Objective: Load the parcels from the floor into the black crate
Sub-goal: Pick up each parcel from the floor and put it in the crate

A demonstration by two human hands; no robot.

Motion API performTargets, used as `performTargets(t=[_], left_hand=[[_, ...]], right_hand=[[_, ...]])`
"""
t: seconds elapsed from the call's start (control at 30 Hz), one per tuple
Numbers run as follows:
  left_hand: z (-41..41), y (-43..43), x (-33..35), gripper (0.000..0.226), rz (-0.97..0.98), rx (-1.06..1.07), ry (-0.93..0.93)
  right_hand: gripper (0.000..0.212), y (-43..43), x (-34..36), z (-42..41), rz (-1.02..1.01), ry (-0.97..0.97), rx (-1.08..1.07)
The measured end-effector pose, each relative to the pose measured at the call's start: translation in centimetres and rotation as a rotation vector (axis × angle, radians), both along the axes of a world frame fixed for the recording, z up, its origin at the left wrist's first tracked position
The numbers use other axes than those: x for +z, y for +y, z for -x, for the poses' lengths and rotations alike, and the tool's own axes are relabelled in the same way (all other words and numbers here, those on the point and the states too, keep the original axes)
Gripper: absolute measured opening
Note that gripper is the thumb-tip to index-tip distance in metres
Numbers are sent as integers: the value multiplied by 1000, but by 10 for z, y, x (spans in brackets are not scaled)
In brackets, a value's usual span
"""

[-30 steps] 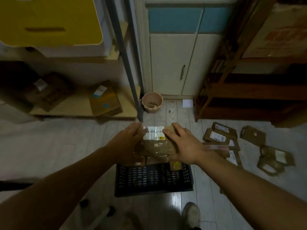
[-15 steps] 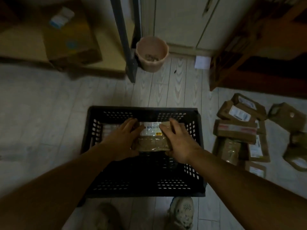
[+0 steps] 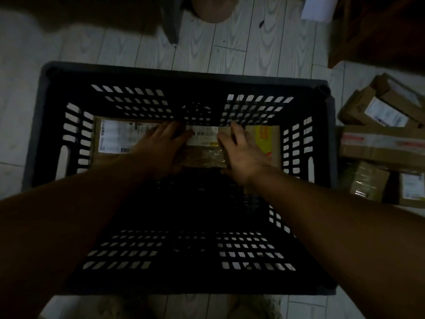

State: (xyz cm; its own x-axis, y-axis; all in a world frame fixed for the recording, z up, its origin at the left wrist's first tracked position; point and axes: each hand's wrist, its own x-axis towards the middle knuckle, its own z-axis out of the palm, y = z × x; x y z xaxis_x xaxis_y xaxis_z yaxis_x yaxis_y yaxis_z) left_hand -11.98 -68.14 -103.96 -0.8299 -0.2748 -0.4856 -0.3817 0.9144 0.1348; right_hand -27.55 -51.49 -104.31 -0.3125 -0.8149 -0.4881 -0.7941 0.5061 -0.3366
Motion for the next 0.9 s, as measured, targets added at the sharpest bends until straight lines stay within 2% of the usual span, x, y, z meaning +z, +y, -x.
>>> performTargets(t=[0.17,0.3,0.4,0.6,0.77,0.9], left_hand=[[2,-8,-7,78,12,51,-28],[-5,-5,14,93,-39,100,-95],[-14,5,55,96,-105,217,-118],[-43,31,191,91,-125,331,-182],[-65,71,334,90,-141,434,-47],[-84,105,431,87,-132,444,-9]], right_hand=[[90,-10,-11,-5,-51,59,-73],[96,-14,13,-3,-155,-6,-89],[98,-3,55,0,-163,-24,-66],[91,40,202,9,-191,-33,-78],[81,79,351,10,-125,-17,-83],[79,118,444,-3,-99,12,-96]])
